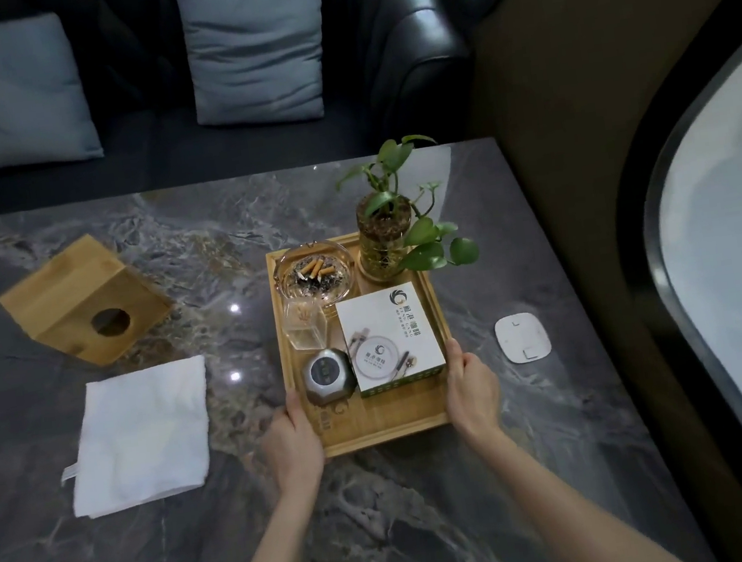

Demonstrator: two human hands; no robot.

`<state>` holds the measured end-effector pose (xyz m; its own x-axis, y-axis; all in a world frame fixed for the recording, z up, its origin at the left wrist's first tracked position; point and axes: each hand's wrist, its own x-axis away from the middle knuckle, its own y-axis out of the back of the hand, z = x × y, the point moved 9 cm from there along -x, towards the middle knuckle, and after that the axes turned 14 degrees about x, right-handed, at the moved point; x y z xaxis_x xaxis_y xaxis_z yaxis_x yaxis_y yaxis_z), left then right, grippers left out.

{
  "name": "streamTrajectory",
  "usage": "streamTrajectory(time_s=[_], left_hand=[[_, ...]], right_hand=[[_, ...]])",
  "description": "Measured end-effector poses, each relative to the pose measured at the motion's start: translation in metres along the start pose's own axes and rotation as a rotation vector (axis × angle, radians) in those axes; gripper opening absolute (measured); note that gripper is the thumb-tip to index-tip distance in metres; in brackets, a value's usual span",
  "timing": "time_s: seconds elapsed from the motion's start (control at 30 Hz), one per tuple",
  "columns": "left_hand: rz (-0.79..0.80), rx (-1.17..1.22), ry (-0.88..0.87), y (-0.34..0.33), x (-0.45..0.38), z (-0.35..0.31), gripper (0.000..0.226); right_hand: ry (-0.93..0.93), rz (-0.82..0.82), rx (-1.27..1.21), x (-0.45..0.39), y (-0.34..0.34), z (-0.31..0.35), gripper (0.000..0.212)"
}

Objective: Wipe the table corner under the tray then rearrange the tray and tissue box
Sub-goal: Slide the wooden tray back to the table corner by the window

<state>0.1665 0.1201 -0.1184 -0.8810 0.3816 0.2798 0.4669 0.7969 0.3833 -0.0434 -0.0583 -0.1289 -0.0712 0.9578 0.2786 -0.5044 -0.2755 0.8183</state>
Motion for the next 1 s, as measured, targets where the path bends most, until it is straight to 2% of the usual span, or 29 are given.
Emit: streamTrajectory(time_s=[0.2, 0.47, 1.0], left_hand=[[0.053, 0.073, 0.003, -0.063, 0.016, -0.010, 0.057], [0.116, 0.092, -0.030, -0.131, 0.043, -0.025, 0.053], [0.166, 0.029, -0.012, -0.176, 0.076, -0.015, 0.049]], right_hand=[[-0.004, -0.056, -0.023, -0.032, 0.049, -0.034, 0.055], [-0.017, -0.145, -0.016, -0.061, 0.100, -0.084, 0.054], [-0.117, -0.057, -0.034, -0.075, 0.100, -0.151, 0.058]])
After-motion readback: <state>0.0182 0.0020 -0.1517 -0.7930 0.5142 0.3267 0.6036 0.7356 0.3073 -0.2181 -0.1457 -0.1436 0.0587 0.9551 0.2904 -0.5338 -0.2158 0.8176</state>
